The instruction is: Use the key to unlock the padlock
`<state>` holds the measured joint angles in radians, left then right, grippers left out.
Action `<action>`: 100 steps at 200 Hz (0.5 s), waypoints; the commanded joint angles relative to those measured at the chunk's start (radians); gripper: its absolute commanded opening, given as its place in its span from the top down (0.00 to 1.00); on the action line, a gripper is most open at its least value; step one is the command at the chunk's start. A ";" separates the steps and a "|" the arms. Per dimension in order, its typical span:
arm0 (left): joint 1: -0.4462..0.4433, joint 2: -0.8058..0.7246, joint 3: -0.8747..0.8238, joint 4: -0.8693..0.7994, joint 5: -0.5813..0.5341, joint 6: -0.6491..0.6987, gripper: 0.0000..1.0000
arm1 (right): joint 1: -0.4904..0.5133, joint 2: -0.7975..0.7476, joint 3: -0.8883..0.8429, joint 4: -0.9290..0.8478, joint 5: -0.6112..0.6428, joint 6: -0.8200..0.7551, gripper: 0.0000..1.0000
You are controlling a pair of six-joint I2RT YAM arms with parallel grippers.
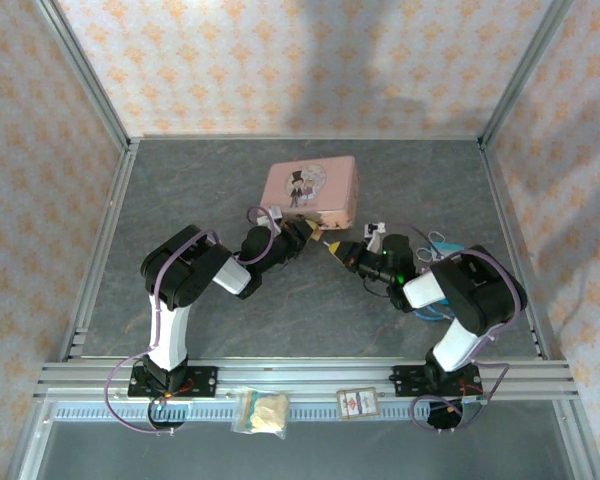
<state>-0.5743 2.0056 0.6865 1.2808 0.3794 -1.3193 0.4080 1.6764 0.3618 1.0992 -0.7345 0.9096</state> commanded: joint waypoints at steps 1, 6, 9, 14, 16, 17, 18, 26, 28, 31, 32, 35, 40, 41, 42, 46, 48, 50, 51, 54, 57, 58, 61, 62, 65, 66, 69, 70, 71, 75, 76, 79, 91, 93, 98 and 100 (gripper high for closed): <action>-0.004 0.017 -0.015 0.112 0.059 -0.078 1.00 | -0.018 0.014 -0.016 0.106 -0.021 0.038 1.00; -0.004 0.017 -0.017 0.113 0.059 -0.081 1.00 | -0.020 0.015 -0.018 0.113 -0.022 0.042 1.00; -0.004 0.017 -0.017 0.113 0.059 -0.081 1.00 | -0.021 0.017 -0.020 0.120 -0.023 0.046 1.00; -0.004 0.016 -0.016 0.114 0.062 -0.083 1.00 | -0.023 0.020 -0.021 0.130 -0.025 0.049 1.00; -0.004 0.015 -0.017 0.114 0.061 -0.083 1.00 | -0.024 0.020 -0.021 0.135 -0.026 0.051 1.00; -0.004 0.016 -0.017 0.114 0.061 -0.083 1.00 | -0.023 0.020 -0.021 0.137 -0.027 0.051 1.00; -0.003 0.017 -0.017 0.113 0.061 -0.083 1.00 | -0.024 0.020 -0.021 0.139 -0.027 0.051 1.00; -0.004 0.015 -0.015 0.114 0.063 -0.084 1.00 | -0.024 0.020 -0.018 0.144 -0.031 0.054 1.00; -0.004 0.015 -0.015 0.114 0.062 -0.084 1.00 | -0.024 0.021 -0.017 0.144 -0.032 0.054 1.00; -0.004 0.015 -0.016 0.114 0.062 -0.085 1.00 | -0.024 0.021 -0.015 0.143 -0.032 0.052 1.00; -0.005 0.015 -0.015 0.114 0.062 -0.085 1.00 | -0.024 0.020 -0.015 0.142 -0.032 0.052 1.00; -0.005 0.015 -0.015 0.114 0.062 -0.086 1.00 | -0.024 0.020 -0.014 0.142 -0.034 0.053 1.00; -0.004 0.015 -0.015 0.113 0.062 -0.088 1.00 | -0.023 0.020 -0.014 0.140 -0.033 0.051 1.00; -0.004 0.015 -0.015 0.113 0.062 -0.088 1.00 | -0.024 0.020 -0.014 0.139 -0.033 0.051 1.00; -0.004 0.015 -0.013 0.113 0.063 -0.089 1.00 | -0.024 0.020 -0.014 0.139 -0.032 0.051 1.00; -0.004 0.015 -0.012 0.113 0.063 -0.089 1.00 | -0.024 0.021 -0.014 0.135 -0.033 0.049 1.00; -0.004 0.015 -0.012 0.113 0.063 -0.090 1.00 | -0.024 0.021 -0.014 0.135 -0.032 0.049 1.00; -0.004 0.015 -0.012 0.113 0.062 -0.091 1.00 | -0.024 0.020 -0.014 0.135 -0.032 0.049 1.00; -0.005 0.015 -0.012 0.112 0.062 -0.092 1.00 | -0.023 0.020 -0.014 0.134 -0.032 0.048 1.00; -0.004 0.015 -0.011 0.113 0.063 -0.093 1.00 | -0.023 0.020 -0.016 0.133 -0.033 0.049 1.00; -0.004 0.016 -0.011 0.113 0.062 -0.096 1.00 | -0.022 0.020 -0.017 0.133 -0.033 0.049 1.00; -0.004 0.016 -0.011 0.113 0.063 -0.096 1.00 | -0.022 0.020 -0.017 0.133 -0.033 0.049 1.00; -0.004 0.017 -0.012 0.114 0.064 -0.099 1.00 | -0.023 0.019 -0.018 0.133 -0.034 0.050 1.00; -0.005 0.017 -0.012 0.113 0.064 -0.100 1.00 | -0.023 0.019 -0.018 0.133 -0.034 0.049 1.00; -0.004 0.018 -0.010 0.140 0.064 -0.103 1.00 | -0.023 0.019 -0.020 0.133 -0.034 0.049 1.00; -0.004 0.018 -0.010 0.143 0.064 -0.105 1.00 | -0.023 0.020 -0.020 0.133 -0.034 0.048 1.00; -0.004 0.018 -0.009 0.148 0.065 -0.108 1.00 | -0.023 0.019 -0.021 0.132 -0.035 0.048 1.00; -0.004 0.018 -0.010 0.150 0.065 -0.109 1.00 | -0.022 0.018 -0.022 0.132 -0.035 0.047 1.00; -0.004 0.020 -0.009 0.151 0.066 -0.111 1.00 | -0.021 0.017 -0.022 0.131 -0.036 0.046 1.00; -0.004 0.022 -0.009 0.157 0.066 -0.118 1.00 | -0.021 0.015 -0.025 0.129 -0.037 0.046 1.00; -0.004 0.022 -0.010 0.159 0.066 -0.118 1.00 | -0.021 0.014 -0.024 0.127 -0.038 0.045 1.00; -0.004 0.023 -0.009 0.164 0.067 -0.122 1.00 | -0.021 0.013 -0.026 0.127 -0.039 0.044 1.00; -0.004 0.029 -0.009 0.184 0.070 -0.139 1.00 | -0.018 0.005 -0.029 0.111 -0.038 0.035 1.00; -0.004 0.028 -0.009 0.187 0.071 -0.142 1.00 | -0.018 0.004 -0.029 0.109 -0.039 0.033 1.00; -0.004 0.031 -0.010 0.193 0.072 -0.149 1.00 | -0.016 0.002 -0.028 0.100 -0.036 0.029 1.00; -0.005 0.030 -0.010 0.194 0.072 -0.152 1.00 | -0.015 0.002 -0.028 0.098 -0.036 0.027 1.00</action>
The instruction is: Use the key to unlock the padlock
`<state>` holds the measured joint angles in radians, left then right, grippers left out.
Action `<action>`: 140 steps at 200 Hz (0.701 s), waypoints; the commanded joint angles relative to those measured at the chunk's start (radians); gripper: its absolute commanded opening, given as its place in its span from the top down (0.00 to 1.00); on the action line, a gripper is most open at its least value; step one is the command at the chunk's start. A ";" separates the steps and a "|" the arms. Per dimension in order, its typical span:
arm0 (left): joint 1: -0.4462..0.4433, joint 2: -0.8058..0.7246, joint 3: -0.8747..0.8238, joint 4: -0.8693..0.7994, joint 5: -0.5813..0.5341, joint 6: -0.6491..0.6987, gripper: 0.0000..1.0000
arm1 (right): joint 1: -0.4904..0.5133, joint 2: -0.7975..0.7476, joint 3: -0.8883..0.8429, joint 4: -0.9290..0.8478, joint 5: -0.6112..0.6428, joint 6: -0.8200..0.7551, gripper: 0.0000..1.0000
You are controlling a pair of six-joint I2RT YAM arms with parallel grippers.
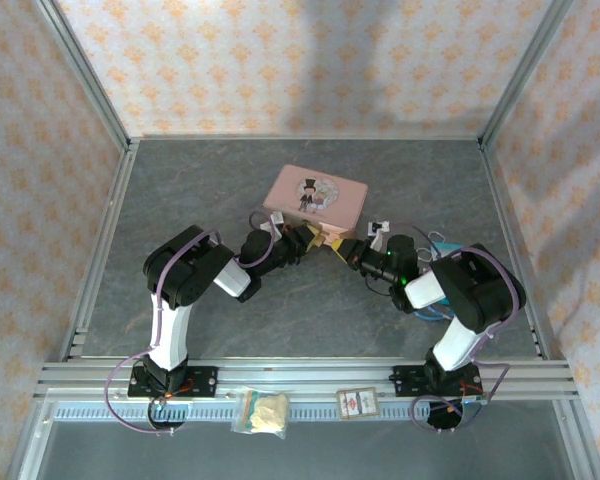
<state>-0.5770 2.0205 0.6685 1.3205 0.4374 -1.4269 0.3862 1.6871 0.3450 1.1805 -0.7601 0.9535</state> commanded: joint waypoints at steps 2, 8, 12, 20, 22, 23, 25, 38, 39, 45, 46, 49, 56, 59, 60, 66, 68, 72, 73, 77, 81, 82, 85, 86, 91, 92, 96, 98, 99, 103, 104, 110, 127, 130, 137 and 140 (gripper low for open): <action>-0.002 0.015 0.008 0.156 0.014 -0.046 1.00 | 0.007 -0.012 -0.011 0.012 -0.009 -0.019 1.00; -0.003 0.015 0.009 0.160 0.014 -0.051 1.00 | 0.008 -0.015 -0.009 0.000 -0.007 -0.026 1.00; -0.003 0.016 0.009 0.164 0.014 -0.053 1.00 | 0.011 -0.017 -0.009 -0.005 -0.006 -0.029 1.00; -0.004 0.016 0.009 0.170 0.014 -0.058 1.00 | 0.013 -0.019 -0.011 -0.010 -0.004 -0.031 1.00; -0.004 0.015 0.009 0.170 0.014 -0.058 1.00 | 0.013 -0.020 -0.011 -0.009 -0.004 -0.031 1.00; -0.004 0.015 0.008 0.171 0.014 -0.058 1.00 | 0.013 -0.020 -0.011 -0.009 -0.004 -0.031 1.00; -0.004 0.014 0.009 0.172 0.014 -0.058 1.00 | 0.014 -0.019 -0.011 -0.009 -0.005 -0.031 1.00; -0.007 0.015 0.009 0.169 0.012 -0.058 1.00 | 0.017 -0.020 -0.010 -0.002 -0.008 -0.029 1.00; -0.007 0.015 0.009 0.169 0.012 -0.058 1.00 | 0.018 -0.020 -0.009 -0.002 -0.008 -0.028 1.00; -0.007 0.014 0.010 0.169 0.012 -0.058 1.00 | 0.019 -0.020 -0.008 0.001 -0.012 -0.028 1.00; -0.007 0.014 0.009 0.169 0.012 -0.058 1.00 | 0.021 -0.020 -0.008 0.002 -0.012 -0.028 1.00; -0.007 0.015 0.010 0.169 0.012 -0.057 1.00 | 0.020 -0.022 -0.006 0.002 -0.014 -0.027 1.00; -0.009 0.015 0.011 0.168 0.012 -0.057 1.00 | 0.024 -0.025 -0.005 0.002 -0.013 -0.028 1.00; -0.009 0.015 0.011 0.169 0.012 -0.058 1.00 | 0.024 -0.027 -0.005 0.001 -0.014 -0.028 1.00; -0.009 0.016 0.012 0.169 0.012 -0.058 1.00 | 0.025 -0.028 -0.005 0.001 -0.014 -0.028 1.00; -0.009 0.017 0.011 0.169 0.012 -0.056 1.00 | 0.026 -0.031 -0.003 0.000 -0.012 -0.028 1.00; -0.009 0.017 0.012 0.169 0.012 -0.056 1.00 | 0.026 -0.032 -0.003 0.000 -0.012 -0.029 1.00; -0.009 0.019 0.011 0.168 0.012 -0.057 1.00 | 0.026 -0.035 -0.003 0.000 -0.010 -0.030 1.00; -0.010 0.019 0.011 0.168 0.012 -0.057 1.00 | 0.026 -0.036 -0.003 0.000 -0.011 -0.030 1.00; -0.010 0.020 0.011 0.167 0.012 -0.056 1.00 | 0.027 -0.040 -0.005 0.001 -0.009 -0.030 1.00; -0.010 0.021 0.011 0.167 0.012 -0.056 1.00 | 0.027 -0.042 -0.005 0.000 -0.009 -0.031 1.00; -0.010 0.021 0.011 0.167 0.013 -0.055 1.00 | 0.027 -0.043 -0.005 0.000 -0.008 -0.031 1.00; -0.010 0.021 0.010 0.167 0.012 -0.056 1.00 | 0.026 -0.046 -0.005 -0.002 -0.008 -0.033 1.00; -0.009 0.022 0.010 0.167 0.012 -0.056 1.00 | 0.026 -0.047 -0.006 -0.002 -0.007 -0.033 1.00; -0.010 0.024 0.010 0.170 0.012 -0.057 1.00 | 0.028 -0.051 -0.005 -0.006 -0.006 -0.035 1.00; -0.011 0.024 0.011 0.170 0.012 -0.057 1.00 | 0.027 -0.052 -0.005 -0.008 -0.006 -0.036 1.00; -0.010 0.024 0.010 0.172 0.012 -0.059 1.00 | 0.027 -0.054 -0.005 -0.014 -0.004 -0.040 1.00; -0.010 0.025 0.010 0.173 0.012 -0.059 1.00 | 0.028 -0.055 -0.005 -0.017 -0.003 -0.042 1.00; -0.011 0.025 0.010 0.173 0.012 -0.060 1.00 | 0.028 -0.057 -0.005 -0.018 -0.003 -0.043 1.00; -0.011 0.027 0.010 0.174 0.012 -0.060 1.00 | 0.027 -0.058 -0.003 -0.025 -0.001 -0.045 1.00; -0.011 0.027 0.009 0.176 0.012 -0.061 1.00 | 0.027 -0.059 -0.003 -0.026 -0.001 -0.047 1.00; -0.011 0.029 0.010 0.178 0.012 -0.061 1.00 | 0.027 -0.059 -0.001 -0.032 -0.001 -0.051 1.00; -0.012 0.029 0.010 0.180 0.012 -0.064 1.00 | 0.026 -0.056 0.001 -0.039 0.002 -0.054 1.00; -0.012 0.029 0.011 0.181 0.012 -0.065 1.00 | 0.027 -0.054 0.003 -0.042 0.003 -0.056 1.00; -0.014 0.028 0.010 0.184 0.011 -0.067 1.00 | 0.028 -0.051 0.002 -0.049 0.006 -0.061 1.00; -0.014 0.028 0.009 0.185 0.011 -0.067 1.00 | 0.028 -0.048 0.003 -0.050 0.008 -0.061 1.00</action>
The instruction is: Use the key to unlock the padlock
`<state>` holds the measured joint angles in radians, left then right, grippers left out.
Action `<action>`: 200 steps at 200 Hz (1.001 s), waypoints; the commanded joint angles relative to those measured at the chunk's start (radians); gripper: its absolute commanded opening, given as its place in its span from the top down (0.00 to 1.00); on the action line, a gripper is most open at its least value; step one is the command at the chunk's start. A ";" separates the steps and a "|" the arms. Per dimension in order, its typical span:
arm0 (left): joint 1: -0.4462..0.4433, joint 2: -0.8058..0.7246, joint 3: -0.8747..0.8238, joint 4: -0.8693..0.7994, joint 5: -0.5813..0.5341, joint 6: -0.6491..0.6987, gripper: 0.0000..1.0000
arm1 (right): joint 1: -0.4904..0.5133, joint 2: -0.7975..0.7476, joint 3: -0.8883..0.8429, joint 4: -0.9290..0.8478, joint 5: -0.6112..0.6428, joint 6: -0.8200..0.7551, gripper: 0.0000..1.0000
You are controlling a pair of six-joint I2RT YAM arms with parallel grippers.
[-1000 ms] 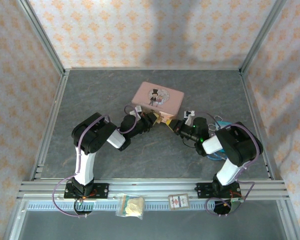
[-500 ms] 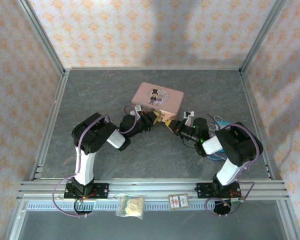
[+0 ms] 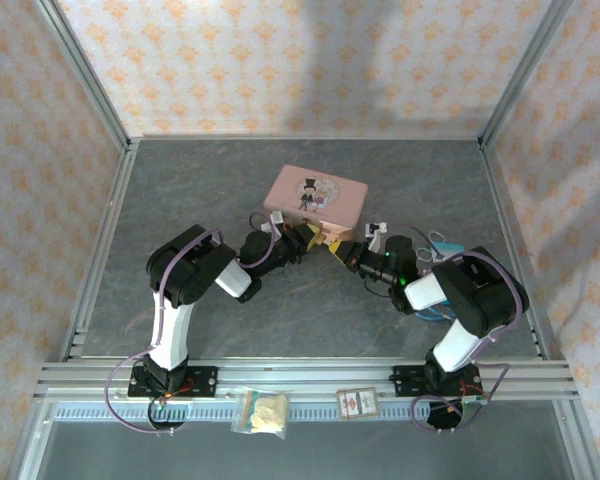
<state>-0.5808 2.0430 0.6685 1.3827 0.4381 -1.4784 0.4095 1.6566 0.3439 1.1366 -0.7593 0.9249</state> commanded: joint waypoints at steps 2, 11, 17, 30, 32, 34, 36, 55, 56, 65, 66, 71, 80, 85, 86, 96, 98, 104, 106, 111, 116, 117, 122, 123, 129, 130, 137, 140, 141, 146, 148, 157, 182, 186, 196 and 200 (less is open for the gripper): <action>-0.011 0.004 0.010 0.122 0.010 -0.017 1.00 | 0.005 -0.015 0.004 -0.006 0.007 -0.033 1.00; -0.010 0.002 0.010 0.124 0.011 -0.017 1.00 | 0.005 -0.011 0.003 0.000 0.008 -0.031 1.00; -0.010 0.000 0.012 0.122 0.011 -0.016 1.00 | 0.006 -0.007 0.003 0.009 0.006 -0.028 1.00; -0.013 -0.004 0.014 0.116 0.013 -0.014 1.00 | 0.010 0.000 0.007 0.016 0.006 -0.027 1.00; -0.013 -0.004 0.014 0.115 0.013 -0.014 1.00 | 0.009 0.002 0.008 0.018 0.006 -0.027 1.00; -0.014 -0.005 0.015 0.115 0.013 -0.013 1.00 | 0.010 0.002 0.010 0.018 0.006 -0.027 1.00; -0.014 -0.006 0.016 0.114 0.013 -0.013 1.00 | 0.011 0.003 0.011 0.020 0.006 -0.028 1.00; -0.020 -0.007 0.020 0.117 0.015 -0.018 1.00 | 0.020 0.012 0.023 0.022 0.010 -0.030 1.00; -0.020 -0.007 0.019 0.117 0.014 -0.018 1.00 | 0.020 0.012 0.024 0.022 0.010 -0.029 1.00; -0.023 -0.007 0.020 0.121 0.014 -0.023 1.00 | 0.022 0.017 0.026 0.032 0.011 -0.027 1.00; -0.024 -0.007 0.020 0.122 0.014 -0.023 1.00 | 0.022 0.018 0.026 0.033 0.012 -0.026 1.00; -0.027 -0.007 0.021 0.124 0.014 -0.025 1.00 | 0.022 0.021 0.027 0.040 0.012 -0.023 1.00; -0.030 -0.010 0.021 0.123 0.016 -0.023 1.00 | 0.022 0.023 0.030 0.046 0.009 -0.019 1.00; -0.032 -0.009 0.021 0.124 0.016 -0.024 1.00 | 0.022 0.026 0.033 0.046 0.009 -0.018 1.00; -0.032 -0.008 0.021 0.124 0.016 -0.024 1.00 | 0.022 0.026 0.034 0.046 0.008 -0.017 1.00; -0.036 -0.009 0.022 0.122 0.020 -0.022 1.00 | 0.022 0.025 0.039 0.047 0.005 -0.014 1.00; -0.036 -0.009 0.023 0.122 0.020 -0.022 1.00 | 0.022 0.026 0.039 0.047 0.004 -0.013 1.00; -0.037 -0.009 0.021 0.121 0.023 -0.019 1.00 | 0.022 0.022 0.042 0.049 0.003 -0.010 1.00; -0.039 -0.008 0.020 0.121 0.024 -0.017 1.00 | 0.022 0.021 0.043 0.049 0.003 -0.008 1.00; -0.040 -0.009 0.019 0.120 0.028 -0.015 1.00 | 0.021 0.018 0.043 0.050 0.001 -0.005 1.00; -0.042 -0.009 0.018 0.117 0.031 -0.011 1.00 | 0.020 0.014 0.046 0.052 0.001 -0.001 1.00; -0.042 -0.009 0.018 0.117 0.031 -0.011 1.00 | 0.021 0.013 0.047 0.052 0.001 0.000 1.00; -0.043 -0.009 0.013 0.116 0.034 -0.008 1.00 | 0.019 0.010 0.049 0.051 -0.001 0.003 1.00; -0.043 -0.008 0.013 0.116 0.034 -0.008 1.00 | 0.019 0.010 0.050 0.051 -0.001 0.004 1.00; -0.045 -0.009 0.006 0.116 0.038 -0.005 1.00 | 0.019 0.005 0.053 0.047 -0.003 0.006 1.00; -0.044 -0.009 0.006 0.116 0.038 -0.005 1.00 | 0.018 0.005 0.055 0.046 -0.002 0.006 1.00; -0.047 -0.007 -0.001 0.122 0.042 -0.004 1.00 | 0.019 0.002 0.061 0.027 0.002 0.009 1.00; -0.049 -0.006 -0.004 0.125 0.045 -0.004 1.00 | 0.019 0.002 0.065 0.018 0.004 0.009 1.00; -0.049 -0.006 -0.004 0.126 0.046 -0.005 1.00 | 0.019 0.003 0.066 0.015 0.004 0.008 1.00; -0.051 -0.006 -0.009 0.131 0.049 -0.007 1.00 | 0.019 0.004 0.070 0.006 0.005 0.007 1.00; -0.052 -0.004 -0.010 0.135 0.049 -0.008 1.00 | 0.019 0.005 0.072 0.004 0.006 0.007 1.00; -0.057 -0.003 -0.014 0.145 0.058 -0.008 1.00 | 0.019 0.014 0.077 0.005 0.010 0.012 1.00; -0.080 -0.004 -0.008 0.145 0.080 -0.002 1.00 | 0.022 0.054 0.096 0.042 0.017 0.049 1.00; -0.083 -0.004 -0.004 0.145 0.083 -0.002 1.00 | 0.022 0.062 0.099 0.052 0.018 0.058 1.00; -0.091 -0.004 0.001 0.142 0.087 -0.002 1.00 | 0.024 0.076 0.110 0.069 0.017 0.074 1.00; -0.094 -0.004 0.003 0.145 0.088 -0.003 1.00 | 0.027 0.081 0.115 0.070 0.017 0.079 1.00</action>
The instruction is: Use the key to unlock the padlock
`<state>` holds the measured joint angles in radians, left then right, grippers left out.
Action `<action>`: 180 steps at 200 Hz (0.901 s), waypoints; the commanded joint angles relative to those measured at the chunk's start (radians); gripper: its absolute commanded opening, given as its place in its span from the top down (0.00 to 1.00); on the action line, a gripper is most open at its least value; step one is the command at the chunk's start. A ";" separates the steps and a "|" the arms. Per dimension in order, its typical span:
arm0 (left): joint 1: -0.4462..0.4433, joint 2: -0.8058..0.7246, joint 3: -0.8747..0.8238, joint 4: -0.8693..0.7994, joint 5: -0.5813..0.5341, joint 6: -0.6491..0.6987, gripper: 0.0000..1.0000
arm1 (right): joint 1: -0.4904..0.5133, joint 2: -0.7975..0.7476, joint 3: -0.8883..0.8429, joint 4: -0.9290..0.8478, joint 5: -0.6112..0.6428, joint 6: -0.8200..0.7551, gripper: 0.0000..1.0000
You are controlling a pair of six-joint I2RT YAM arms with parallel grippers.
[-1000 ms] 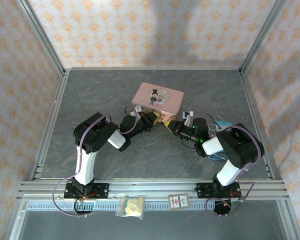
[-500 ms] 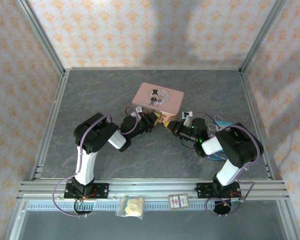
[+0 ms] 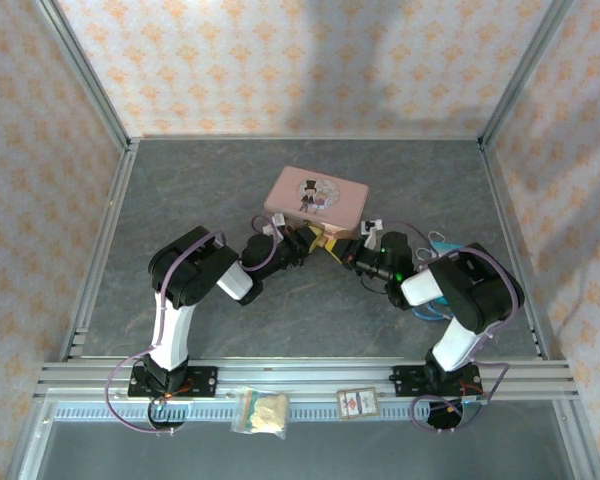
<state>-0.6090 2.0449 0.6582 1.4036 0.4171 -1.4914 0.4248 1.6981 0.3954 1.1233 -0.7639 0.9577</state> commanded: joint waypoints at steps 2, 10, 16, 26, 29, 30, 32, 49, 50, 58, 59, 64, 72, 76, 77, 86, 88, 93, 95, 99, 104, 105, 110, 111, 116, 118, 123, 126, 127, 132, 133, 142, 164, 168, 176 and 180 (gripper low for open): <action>-0.067 -0.006 0.015 0.125 0.110 0.011 1.00 | 0.013 0.041 0.066 0.082 0.023 0.046 1.00; -0.072 -0.006 0.016 0.131 0.110 0.009 1.00 | 0.018 0.046 0.077 0.074 0.026 0.046 1.00; -0.073 -0.008 0.017 0.133 0.112 0.008 1.00 | 0.020 0.048 0.084 0.063 0.028 0.043 1.00; -0.074 -0.009 0.017 0.133 0.115 0.014 1.00 | 0.020 0.048 0.089 0.042 0.037 0.041 1.00; -0.074 -0.011 0.017 0.136 0.116 0.018 1.00 | 0.020 0.049 0.089 0.037 0.038 0.041 1.00; -0.074 -0.012 0.017 0.136 0.117 0.019 1.00 | 0.020 0.048 0.089 0.035 0.039 0.041 1.00; -0.074 -0.012 0.016 0.138 0.118 0.020 1.00 | 0.020 0.048 0.089 0.031 0.040 0.042 1.00; -0.067 0.002 0.016 0.224 0.139 0.050 1.00 | 0.014 0.053 0.088 0.007 0.039 0.082 1.00; -0.066 0.005 0.017 0.233 0.142 0.052 1.00 | 0.013 0.053 0.088 0.008 0.036 0.086 1.00; -0.060 0.027 0.021 0.295 0.156 0.061 1.00 | 0.006 0.056 0.084 0.020 0.019 0.130 1.00; -0.058 0.030 0.020 0.301 0.158 0.062 1.00 | 0.006 0.057 0.084 0.022 0.016 0.136 1.00; -0.052 0.045 0.021 0.326 0.163 0.061 1.00 | 0.000 0.058 0.079 0.035 0.003 0.172 1.00; -0.045 0.065 0.026 0.374 0.171 0.058 1.00 | -0.007 0.058 0.073 0.062 -0.024 0.234 1.00; -0.042 0.074 0.024 0.398 0.173 0.056 1.00 | -0.011 0.057 0.071 0.074 -0.042 0.265 1.00; -0.042 0.074 0.024 0.402 0.173 0.056 1.00 | -0.012 0.056 0.071 0.077 -0.046 0.273 1.00; -0.040 0.080 0.022 0.431 0.167 0.063 1.00 | -0.021 0.047 0.069 0.089 -0.072 0.337 1.00; -0.040 0.081 0.021 0.433 0.165 0.067 1.00 | -0.023 0.043 0.069 0.091 -0.077 0.348 1.00; -0.039 0.076 0.019 0.433 0.161 0.078 1.00 | -0.024 0.034 0.069 0.088 -0.086 0.376 1.00; -0.040 0.076 0.020 0.433 0.159 0.083 1.00 | -0.026 0.030 0.071 0.087 -0.090 0.384 1.00; -0.039 0.073 0.018 0.433 0.157 0.096 1.00 | -0.028 0.023 0.072 0.083 -0.096 0.405 1.00; -0.039 0.070 0.017 0.434 0.155 0.111 1.00 | -0.029 0.013 0.076 0.079 -0.104 0.431 1.00; -0.039 0.069 0.018 0.434 0.154 0.115 1.00 | -0.029 0.012 0.076 0.079 -0.106 0.437 1.00; -0.040 0.066 0.020 0.435 0.154 0.133 1.00 | -0.031 0.004 0.081 0.079 -0.114 0.466 1.00; -0.040 0.066 0.020 0.436 0.154 0.136 1.00 | -0.031 0.003 0.081 0.081 -0.115 0.469 1.00; -0.039 0.067 0.023 0.435 0.154 0.153 1.00 | -0.032 -0.001 0.085 0.091 -0.123 0.504 1.00; -0.040 0.068 0.025 0.435 0.155 0.158 1.00 | -0.032 -0.002 0.087 0.098 -0.126 0.520 1.00; -0.038 0.070 0.031 0.435 0.159 0.171 1.00 | -0.034 -0.005 0.091 0.122 -0.132 0.566 1.00; -0.038 0.071 0.036 0.435 0.163 0.179 1.00 | -0.035 -0.003 0.092 0.141 -0.137 0.595 1.00; -0.038 0.071 0.037 0.434 0.164 0.183 1.00 | -0.035 -0.002 0.092 0.149 -0.138 0.605 1.00; -0.040 0.074 0.047 0.434 0.173 0.202 1.00 | -0.036 0.000 0.096 0.193 -0.145 0.660 1.00; -0.040 0.074 0.048 0.434 0.175 0.204 1.00 | -0.036 0.001 0.097 0.202 -0.146 0.673 1.00; -0.040 0.076 0.058 0.435 0.187 0.239 1.00 | -0.036 0.014 0.100 0.304 -0.144 0.788 1.00; -0.041 0.071 0.078 0.436 0.210 0.321 1.00 | -0.035 0.066 0.108 0.537 -0.094 1.064 1.00; -0.040 0.069 0.082 0.436 0.211 0.331 1.00 | -0.032 0.071 0.113 0.554 -0.085 1.089 1.00; -0.041 0.066 0.087 0.437 0.217 0.349 1.00 | -0.029 0.083 0.119 0.573 -0.075 1.119 1.00; -0.041 0.065 0.090 0.436 0.221 0.358 1.00 | -0.026 0.086 0.122 0.579 -0.070 1.128 1.00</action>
<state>-0.5922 2.1201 0.7250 1.5814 0.4355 -1.2716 0.3721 1.7748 0.4286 1.3247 -0.8589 1.8000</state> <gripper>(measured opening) 0.079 0.044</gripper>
